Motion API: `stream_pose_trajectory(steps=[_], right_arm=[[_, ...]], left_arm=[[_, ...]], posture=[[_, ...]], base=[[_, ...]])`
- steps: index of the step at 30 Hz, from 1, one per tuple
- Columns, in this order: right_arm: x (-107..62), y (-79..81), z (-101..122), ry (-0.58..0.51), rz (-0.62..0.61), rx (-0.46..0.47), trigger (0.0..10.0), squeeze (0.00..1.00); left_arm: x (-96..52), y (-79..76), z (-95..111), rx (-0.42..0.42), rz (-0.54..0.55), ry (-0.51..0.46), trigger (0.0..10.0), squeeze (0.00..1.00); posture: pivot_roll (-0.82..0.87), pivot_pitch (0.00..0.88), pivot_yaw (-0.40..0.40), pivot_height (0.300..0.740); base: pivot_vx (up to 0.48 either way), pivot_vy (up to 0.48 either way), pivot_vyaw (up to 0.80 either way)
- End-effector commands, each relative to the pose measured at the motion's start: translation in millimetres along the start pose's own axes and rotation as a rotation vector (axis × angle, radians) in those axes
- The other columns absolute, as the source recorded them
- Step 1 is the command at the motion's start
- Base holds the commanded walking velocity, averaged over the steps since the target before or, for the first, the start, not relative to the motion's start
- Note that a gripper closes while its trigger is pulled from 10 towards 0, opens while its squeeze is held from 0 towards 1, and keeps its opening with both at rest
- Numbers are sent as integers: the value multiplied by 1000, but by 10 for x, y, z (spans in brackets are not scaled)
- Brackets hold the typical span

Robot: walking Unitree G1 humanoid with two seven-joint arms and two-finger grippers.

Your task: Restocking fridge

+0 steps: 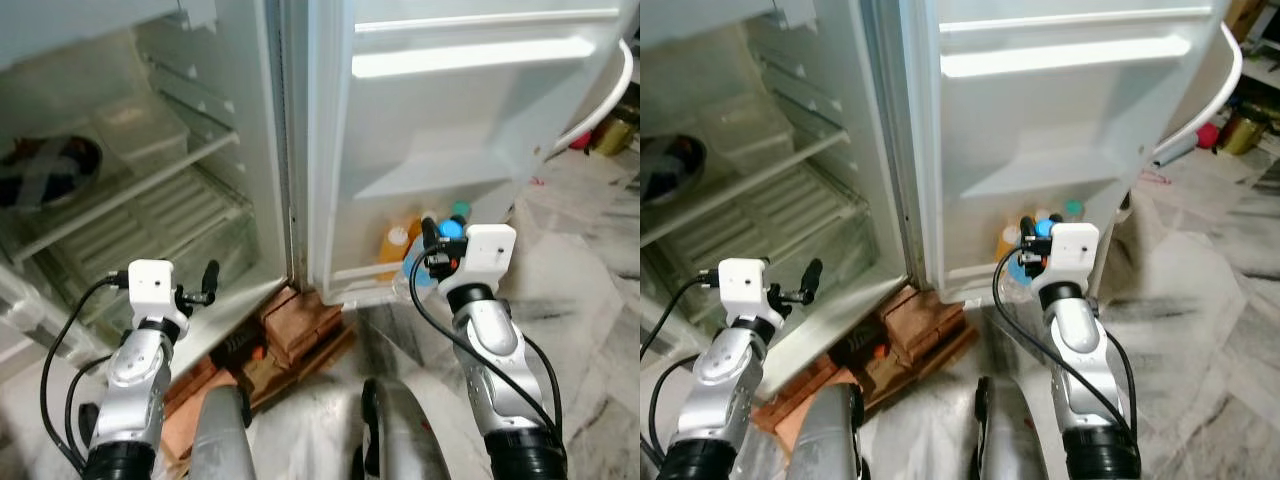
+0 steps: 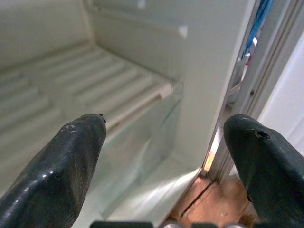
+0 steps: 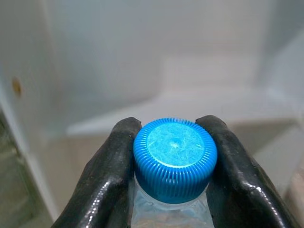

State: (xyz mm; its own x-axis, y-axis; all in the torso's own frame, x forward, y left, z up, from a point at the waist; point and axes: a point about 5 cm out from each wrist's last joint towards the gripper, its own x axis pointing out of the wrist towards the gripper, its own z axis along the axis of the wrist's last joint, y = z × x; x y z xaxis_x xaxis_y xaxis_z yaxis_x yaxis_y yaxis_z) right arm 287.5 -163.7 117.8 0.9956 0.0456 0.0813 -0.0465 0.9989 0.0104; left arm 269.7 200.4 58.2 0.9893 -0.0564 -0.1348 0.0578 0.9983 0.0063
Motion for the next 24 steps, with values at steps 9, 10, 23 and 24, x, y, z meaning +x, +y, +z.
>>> stream_pose_trajectory(steps=[9, 10, 23, 24], right_arm=[[42, -33, 79, -28, -8, 7, 10000, 0], [37, -38, 71, -23, -12, 8, 10000, 0], [-34, 25, -16, 16, 11, 109, 10000, 0], [-31, 33, -25, 29, 19, 101, 10000, 0]], left_arm=[[43, -33, 5, 22, -27, 2, 10000, 0], [39, -36, -7, 14, -22, 6, 10000, 0], [24, -73, -77, 5, -2, 24, 10000, 0], [26, -75, -76, 4, -2, 24, 10000, 0]], posture=[[16, 0, -26, 740], [15, 0, -27, 740], [20, 0, -51, 740], [20, 0, -53, 740]], base=[[0, 0, 0], [0, 0, 0], [0, 0, 0], [0, 0, 0]])
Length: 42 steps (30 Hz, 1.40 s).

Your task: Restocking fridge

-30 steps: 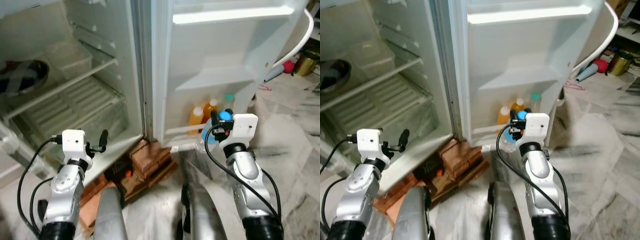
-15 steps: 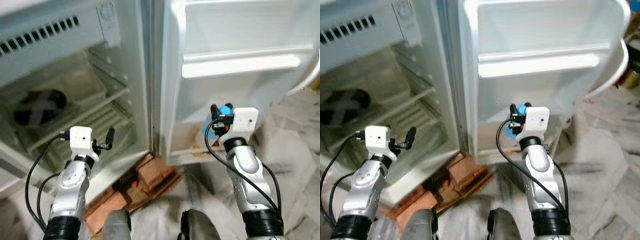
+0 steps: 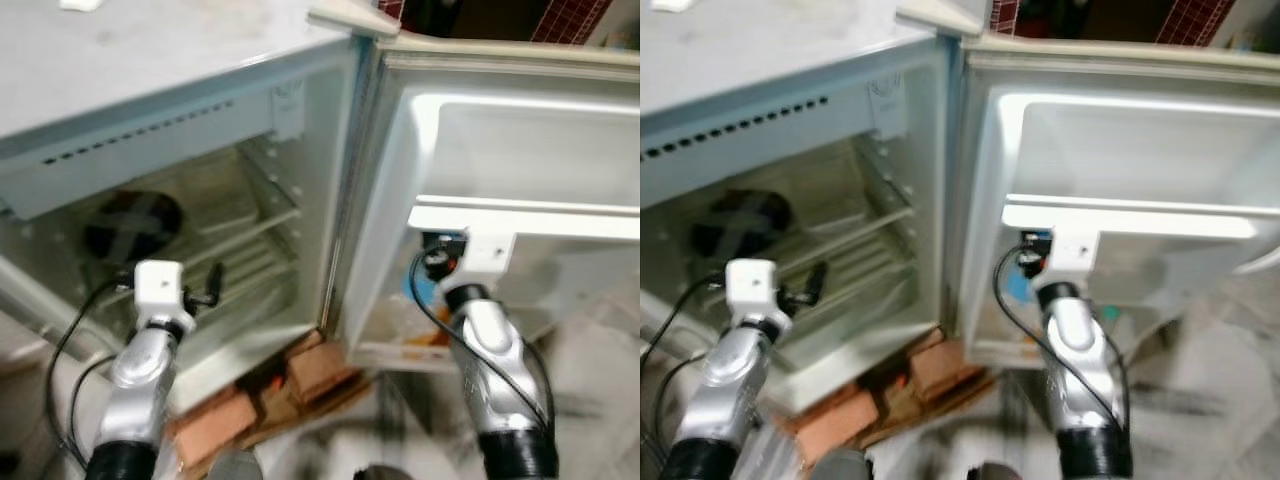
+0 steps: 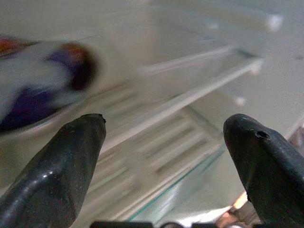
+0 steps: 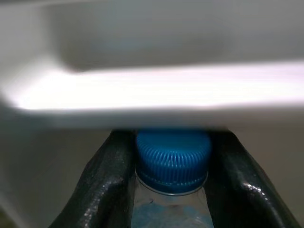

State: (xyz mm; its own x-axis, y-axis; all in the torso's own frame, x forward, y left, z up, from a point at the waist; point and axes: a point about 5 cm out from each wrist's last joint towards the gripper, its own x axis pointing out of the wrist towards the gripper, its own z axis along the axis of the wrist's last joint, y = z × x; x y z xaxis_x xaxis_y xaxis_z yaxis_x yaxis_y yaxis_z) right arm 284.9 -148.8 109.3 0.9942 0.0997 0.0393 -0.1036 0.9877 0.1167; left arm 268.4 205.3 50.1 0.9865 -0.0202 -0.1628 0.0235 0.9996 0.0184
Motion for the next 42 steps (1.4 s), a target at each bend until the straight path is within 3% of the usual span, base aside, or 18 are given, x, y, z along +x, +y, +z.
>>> stream_pose_trajectory(steps=[1, 16, 19, 24, 36, 42], right_arm=[[-10, -105, 54, -4, -27, -15, 10000, 0], [-42, -93, -34, 52, -13, -13, 10000, 0], [-51, -120, -57, 60, -47, -82, 10000, 0], [-54, -124, -56, 43, -38, -86, 10000, 0], [-49, -137, -39, 29, -53, -44, 10000, 0], [-7, -97, 4, 8, -24, -35, 10000, 0]], left_arm=[[30, -127, 9, -3, -40, -6, 10000, 0], [42, -133, 12, 3, -44, -5, 10000, 0], [43, -131, 4, 9, -47, 0, 10000, 0], [44, -120, 7, 16, -50, 1, 10000, 0], [52, -155, 25, 42, -73, -18, 10000, 0], [81, -154, 41, 49, -69, -21, 10000, 0]], posture=[[20, 0, -55, 740], [20, 0, -44, 740], [19, 0, -39, 740], [20, 0, -35, 740], [17, 0, -20, 740], [12, 0, -13, 740]], base=[[-270, 0, 0], [-293, 0, 0], [-324, 0, 0], [-323, 0, 0], [0, 0, 0], [0, -455, 533]])
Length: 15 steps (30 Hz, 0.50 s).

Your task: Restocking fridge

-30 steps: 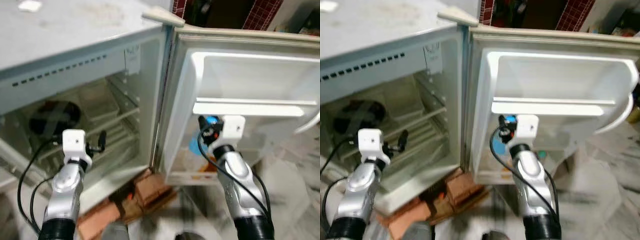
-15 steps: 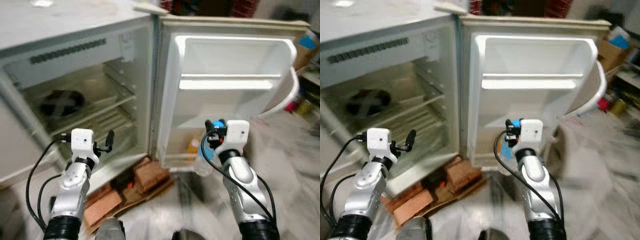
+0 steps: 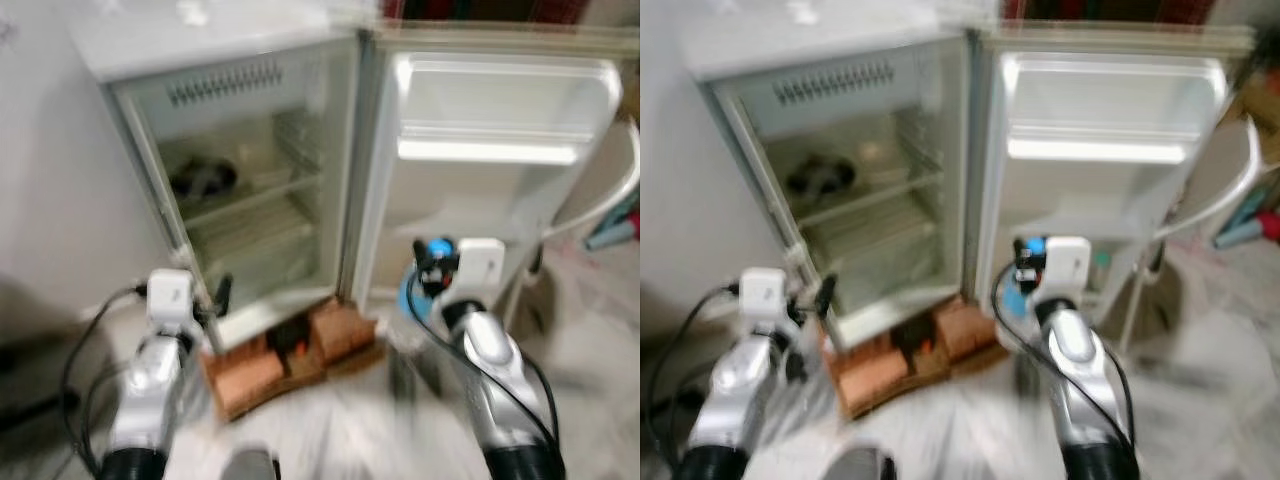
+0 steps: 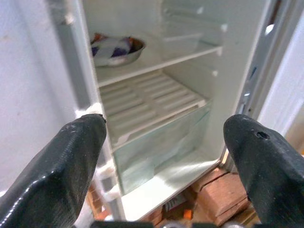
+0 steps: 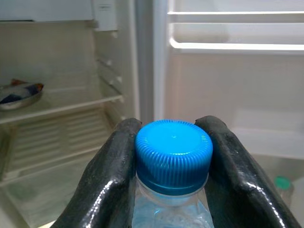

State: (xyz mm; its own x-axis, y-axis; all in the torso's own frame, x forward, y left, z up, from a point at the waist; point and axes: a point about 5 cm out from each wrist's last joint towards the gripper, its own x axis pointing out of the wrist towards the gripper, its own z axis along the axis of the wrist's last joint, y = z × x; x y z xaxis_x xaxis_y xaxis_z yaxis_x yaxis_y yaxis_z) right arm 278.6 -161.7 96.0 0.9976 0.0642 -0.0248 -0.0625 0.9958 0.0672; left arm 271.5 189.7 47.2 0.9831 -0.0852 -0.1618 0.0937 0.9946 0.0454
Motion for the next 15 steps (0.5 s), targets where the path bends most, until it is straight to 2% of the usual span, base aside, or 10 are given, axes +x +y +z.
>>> stream_pose_trajectory(steps=[1, 15], right_arm=[[70, 39, 130, -55, 18, 18, 10000, 0], [94, 43, 136, -57, 34, 19, 10000, 0]], left_arm=[[44, 11, 62, 11, -2, -17, 10000, 0], [57, -19, 31, 3, 2, -8, 10000, 0]], posture=[[12, 0, -13, 740], [10, 0, -19, 740]], base=[[0, -480, 800], [0, -480, 800]])
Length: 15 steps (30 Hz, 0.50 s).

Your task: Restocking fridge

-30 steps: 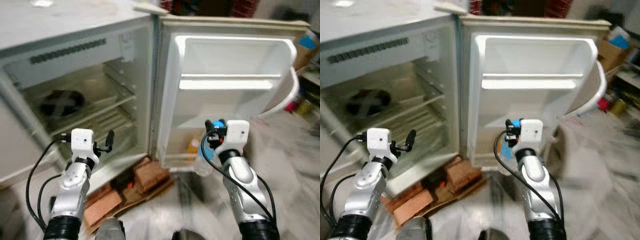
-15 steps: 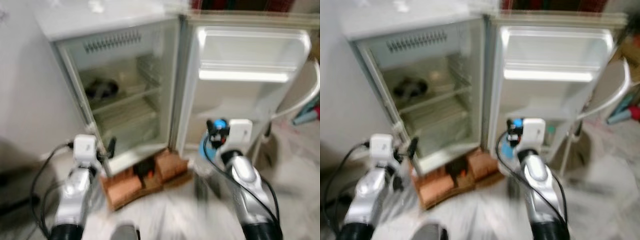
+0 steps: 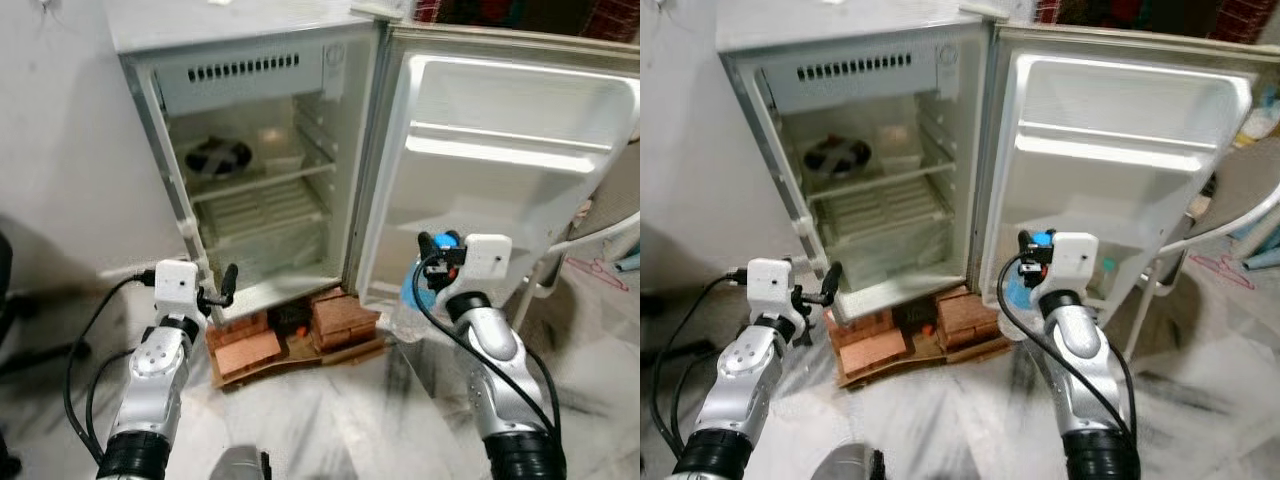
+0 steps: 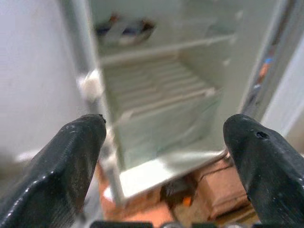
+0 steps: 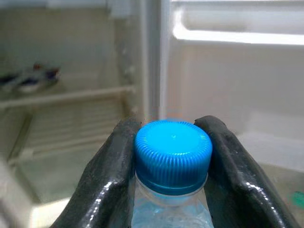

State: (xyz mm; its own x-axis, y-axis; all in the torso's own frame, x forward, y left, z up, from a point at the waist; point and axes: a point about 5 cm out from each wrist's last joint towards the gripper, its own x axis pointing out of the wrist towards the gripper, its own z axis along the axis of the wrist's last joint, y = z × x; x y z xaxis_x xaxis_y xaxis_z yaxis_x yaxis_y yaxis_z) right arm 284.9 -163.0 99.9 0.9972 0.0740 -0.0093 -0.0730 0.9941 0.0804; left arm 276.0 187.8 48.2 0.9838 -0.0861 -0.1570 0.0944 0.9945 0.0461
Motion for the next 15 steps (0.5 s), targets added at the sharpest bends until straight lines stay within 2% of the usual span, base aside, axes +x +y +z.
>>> stream_pose_trajectory(steps=[1, 5, 9, 11, 15], right_arm=[[35, 58, 93, -42, 24, 5, 10000, 0], [44, 77, 99, -45, 35, 9, 10000, 0], [48, 80, 99, -45, 42, 9, 10000, 0], [51, 82, 101, -46, 45, 9, 10000, 0], [63, 93, 106, -49, 47, 39, 10000, 0]], left_arm=[[13, -5, 13, 2, 3, -3, 10000, 0], [21, -15, 9, 5, 0, 0, 10000, 0], [26, -14, 1, 11, 2, 6, 10000, 0], [23, -17, -21, 7, 1, 19, 10000, 0], [12, -108, -86, -8, -68, 57, 10000, 0]], posture=[[10, 0, -19, 740], [9, 0, -21, 740], [8, 0, -24, 740], [8, 0, -26, 740], [9, 0, -31, 740]], base=[[0, -480, 800], [0, -480, 800], [0, -335, 800], [0, 0, 791], [0, 0, 0]])
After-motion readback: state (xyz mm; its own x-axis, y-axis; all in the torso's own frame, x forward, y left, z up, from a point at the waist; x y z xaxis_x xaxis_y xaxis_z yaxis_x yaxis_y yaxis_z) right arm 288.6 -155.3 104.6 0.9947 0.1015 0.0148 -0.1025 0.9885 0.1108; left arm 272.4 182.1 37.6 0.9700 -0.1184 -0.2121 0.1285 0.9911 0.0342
